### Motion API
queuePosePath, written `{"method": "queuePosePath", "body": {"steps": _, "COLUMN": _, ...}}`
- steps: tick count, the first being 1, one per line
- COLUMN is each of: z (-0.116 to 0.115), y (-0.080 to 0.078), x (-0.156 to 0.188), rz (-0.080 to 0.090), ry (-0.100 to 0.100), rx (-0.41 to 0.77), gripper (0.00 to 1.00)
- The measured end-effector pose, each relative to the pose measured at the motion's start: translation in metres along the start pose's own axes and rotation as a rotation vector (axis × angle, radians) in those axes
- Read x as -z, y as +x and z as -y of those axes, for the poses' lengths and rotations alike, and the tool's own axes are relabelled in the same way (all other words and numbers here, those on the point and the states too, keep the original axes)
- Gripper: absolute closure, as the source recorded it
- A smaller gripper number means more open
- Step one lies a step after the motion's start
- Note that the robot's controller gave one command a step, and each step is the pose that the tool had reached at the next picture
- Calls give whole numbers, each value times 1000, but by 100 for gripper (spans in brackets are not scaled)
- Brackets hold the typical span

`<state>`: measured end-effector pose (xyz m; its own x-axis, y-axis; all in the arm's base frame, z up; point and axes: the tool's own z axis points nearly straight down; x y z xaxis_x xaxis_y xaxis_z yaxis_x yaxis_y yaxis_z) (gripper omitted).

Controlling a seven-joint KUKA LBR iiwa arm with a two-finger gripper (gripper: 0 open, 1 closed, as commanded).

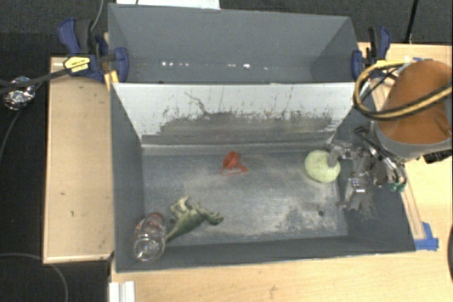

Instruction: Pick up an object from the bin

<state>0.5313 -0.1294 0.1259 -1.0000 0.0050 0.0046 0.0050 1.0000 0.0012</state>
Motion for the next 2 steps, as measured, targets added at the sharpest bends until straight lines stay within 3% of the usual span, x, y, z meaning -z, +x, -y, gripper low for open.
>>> {"method": "queuePosePath", "body": {"steps": 1, "z": 0, "y": -2, "x": 5, "rz": 8, "ry": 2, "rx": 4, "gripper": 0}}
{"method": "queuePosePath", "body": {"steps": 2, "z": -3, "y": -9, "x": -18, "rz": 7, "ry": 2, "rx": 17, "gripper": 0}}
